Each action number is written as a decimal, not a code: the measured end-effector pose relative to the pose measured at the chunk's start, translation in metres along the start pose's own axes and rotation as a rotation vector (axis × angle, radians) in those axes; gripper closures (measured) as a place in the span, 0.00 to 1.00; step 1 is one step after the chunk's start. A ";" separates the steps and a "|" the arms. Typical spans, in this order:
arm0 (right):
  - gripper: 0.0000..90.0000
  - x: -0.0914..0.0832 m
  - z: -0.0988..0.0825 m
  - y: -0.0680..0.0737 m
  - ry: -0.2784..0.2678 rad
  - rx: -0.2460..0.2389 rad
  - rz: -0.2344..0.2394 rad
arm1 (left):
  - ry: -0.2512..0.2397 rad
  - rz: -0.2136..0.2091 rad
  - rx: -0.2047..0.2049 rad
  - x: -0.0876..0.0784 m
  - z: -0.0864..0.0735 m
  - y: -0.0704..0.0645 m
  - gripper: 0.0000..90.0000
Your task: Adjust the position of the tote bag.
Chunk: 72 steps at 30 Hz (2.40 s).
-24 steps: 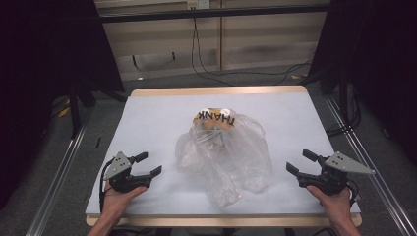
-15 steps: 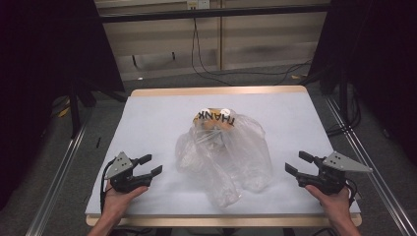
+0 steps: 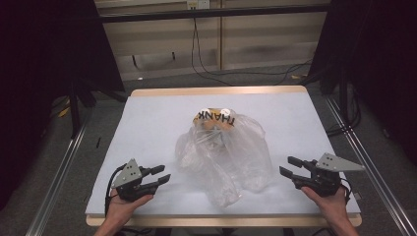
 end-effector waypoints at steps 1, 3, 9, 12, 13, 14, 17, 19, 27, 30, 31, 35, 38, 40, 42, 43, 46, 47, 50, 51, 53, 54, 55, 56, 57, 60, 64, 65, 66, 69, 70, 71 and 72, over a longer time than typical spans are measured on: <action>0.60 0.000 0.000 0.003 0.001 -0.001 0.004 | 0.001 -0.010 -0.005 0.000 0.001 -0.004 0.69; 0.64 -0.001 0.000 0.010 0.007 -0.023 0.022 | 0.000 -0.019 -0.007 0.001 0.003 -0.007 0.72; 0.74 0.005 0.000 0.032 0.030 -0.069 0.086 | -0.016 -0.099 0.020 0.008 0.018 -0.034 0.79; 0.76 0.010 -0.003 0.040 0.059 -0.068 0.124 | -0.023 -0.143 0.034 0.014 0.025 -0.047 0.79; 0.76 0.013 -0.005 0.043 0.074 -0.073 0.135 | -0.017 -0.151 0.052 0.020 0.029 -0.051 0.78; 0.77 0.015 -0.006 0.044 0.088 -0.081 0.138 | -0.017 -0.157 0.049 0.023 0.032 -0.053 0.74; 0.77 0.023 -0.003 0.048 0.104 -0.085 0.157 | -0.031 -0.177 0.071 0.031 0.044 -0.058 0.74; 0.77 0.026 -0.002 0.049 0.110 -0.082 0.162 | -0.029 -0.186 0.079 0.034 0.049 -0.061 0.73; 0.74 0.048 -0.002 0.053 0.196 -0.123 0.178 | -0.009 -0.328 0.124 0.069 0.055 -0.093 0.75; 0.71 0.053 -0.015 0.050 0.223 -0.116 0.183 | 0.019 -0.362 0.144 0.073 0.048 -0.106 0.70; 0.71 0.054 -0.018 0.050 0.236 -0.119 0.184 | 0.019 -0.362 0.144 0.073 0.048 -0.106 0.69; 0.68 0.054 -0.024 0.052 0.253 -0.130 0.200 | 0.041 -0.397 0.168 0.077 0.039 -0.122 0.66; 0.66 0.056 -0.029 0.053 0.273 -0.133 0.207 | 0.050 -0.407 0.170 0.081 0.037 -0.125 0.65; 0.66 0.057 -0.031 0.054 0.285 -0.136 0.209 | 0.062 -0.413 0.170 0.083 0.034 -0.126 0.65; 0.64 0.060 -0.039 0.053 0.317 -0.139 0.212 | 0.082 -0.425 0.189 0.087 0.030 -0.129 0.64; 0.64 0.060 -0.039 0.053 0.317 -0.139 0.212 | 0.082 -0.425 0.189 0.087 0.030 -0.129 0.63; 0.62 0.064 -0.044 0.052 0.347 -0.146 0.209 | 0.102 -0.422 0.194 0.090 0.027 -0.130 0.61; 0.62 0.064 -0.046 0.052 0.355 -0.148 0.209 | 0.112 -0.415 0.209 0.091 0.025 -0.129 0.61; 0.62 0.067 -0.052 0.051 0.385 -0.157 0.212 | 0.147 -0.408 0.220 0.096 0.018 -0.127 0.61; 0.62 0.067 -0.052 0.051 0.385 -0.157 0.212 | 0.147 -0.408 0.220 0.096 0.018 -0.127 0.62; 0.63 0.069 -0.056 0.050 0.407 -0.169 0.200 | 0.176 -0.401 0.228 0.099 0.013 -0.126 0.66; 0.65 0.070 -0.059 0.050 0.418 -0.177 0.203 | 0.187 -0.396 0.228 0.101 0.011 -0.126 0.68; 0.65 0.070 -0.059 0.050 0.418 -0.177 0.203 | 0.194 -0.388 0.233 0.102 0.009 -0.124 0.68; 0.67 0.070 -0.059 0.050 0.422 -0.179 0.203 | 0.204 -0.385 0.227 0.102 0.008 -0.123 0.70; 0.69 0.070 -0.061 0.050 0.431 -0.183 0.198 | 0.206 -0.389 0.222 0.103 0.007 -0.122 0.71; 0.77 0.072 -0.065 0.049 0.442 -0.197 0.176 | 0.212 -0.410 0.208 0.103 0.007 -0.124 0.80; 0.95 0.072 -0.064 0.048 0.444 -0.190 0.178 | 0.234 -0.433 0.171 0.102 0.007 -0.125 0.98; 0.97 0.072 -0.065 0.049 0.445 -0.190 0.181 | 0.237 -0.435 0.164 0.101 0.007 -0.123 0.99; 0.98 0.071 -0.065 0.050 0.449 -0.193 0.189 | 0.231 -0.445 0.155 0.100 0.008 -0.122 1.00; 0.99 0.070 -0.064 0.057 0.444 -0.199 0.219 | 0.201 -0.459 0.120 0.095 0.012 -0.121 1.00; 0.99 0.069 -0.063 0.060 0.438 -0.192 0.229 | 0.193 -0.463 0.123 0.093 0.014 -0.121 1.00; 0.99 0.068 -0.062 0.062 0.431 -0.196 0.238 | 0.185 -0.466 0.120 0.090 0.016 -0.122 1.00; 0.99 0.066 -0.060 0.064 0.424 -0.193 0.245 | 0.175 -0.466 0.126 0.087 0.018 -0.123 1.00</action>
Point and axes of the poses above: each handheld gripper's, and its own axes: x roughly forward along the jaws, z roughly out of its top, y roughly to its left, the point moved 10 cm from there along x, roughly forward along the jaws, and after that the axes turned 9 degrees about x, right-handed, at the moved point
